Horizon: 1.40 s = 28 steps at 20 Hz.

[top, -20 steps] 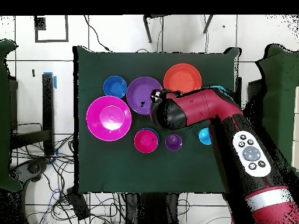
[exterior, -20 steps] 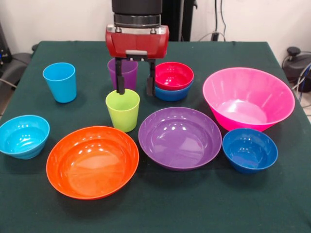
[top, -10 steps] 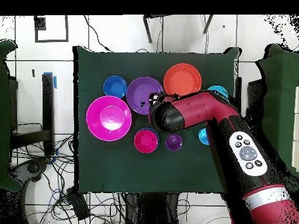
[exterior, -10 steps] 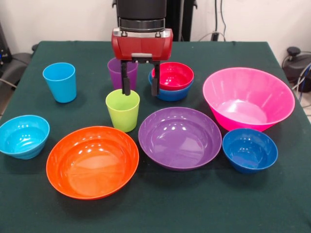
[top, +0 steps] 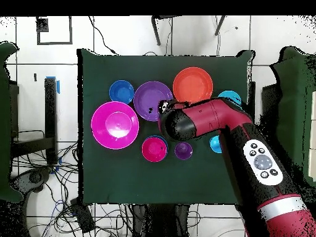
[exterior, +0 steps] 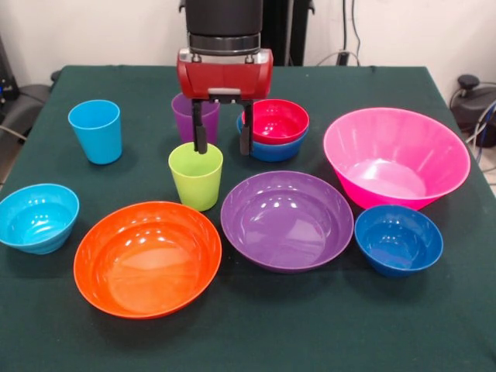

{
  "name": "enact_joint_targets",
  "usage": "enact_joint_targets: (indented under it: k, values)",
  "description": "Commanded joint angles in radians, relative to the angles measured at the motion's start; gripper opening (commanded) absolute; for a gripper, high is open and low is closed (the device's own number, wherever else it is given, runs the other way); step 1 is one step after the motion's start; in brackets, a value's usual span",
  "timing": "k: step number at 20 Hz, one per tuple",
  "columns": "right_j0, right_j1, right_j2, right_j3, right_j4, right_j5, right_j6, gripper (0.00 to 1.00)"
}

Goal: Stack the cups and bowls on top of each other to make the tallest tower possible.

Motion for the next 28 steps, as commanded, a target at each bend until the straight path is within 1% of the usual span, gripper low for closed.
enact_joint_targets:
  k: [1, 8, 15, 20, 26, 28]
  values:
    - [0.001, 0.110, -0.027, -0.009, -0.041, 0.061, -0.159, 1.00]
    - [0.020, 0.130, -0.047, -0.040, -0.070, 0.047, -0.141, 1.00]
    - [0.029, 0.153, -0.052, -0.078, -0.085, 0.045, -0.148, 1.00]
    - [0.017, 0.110, -0.047, -0.044, -0.060, 0.068, -0.153, 1.00]
    - [-0.010, 0.029, -0.025, 0.019, -0.009, 0.118, -0.179, 1.00]
    - [-0.017, 0.029, -0.021, 0.023, -0.005, 0.123, -0.187, 1.00]
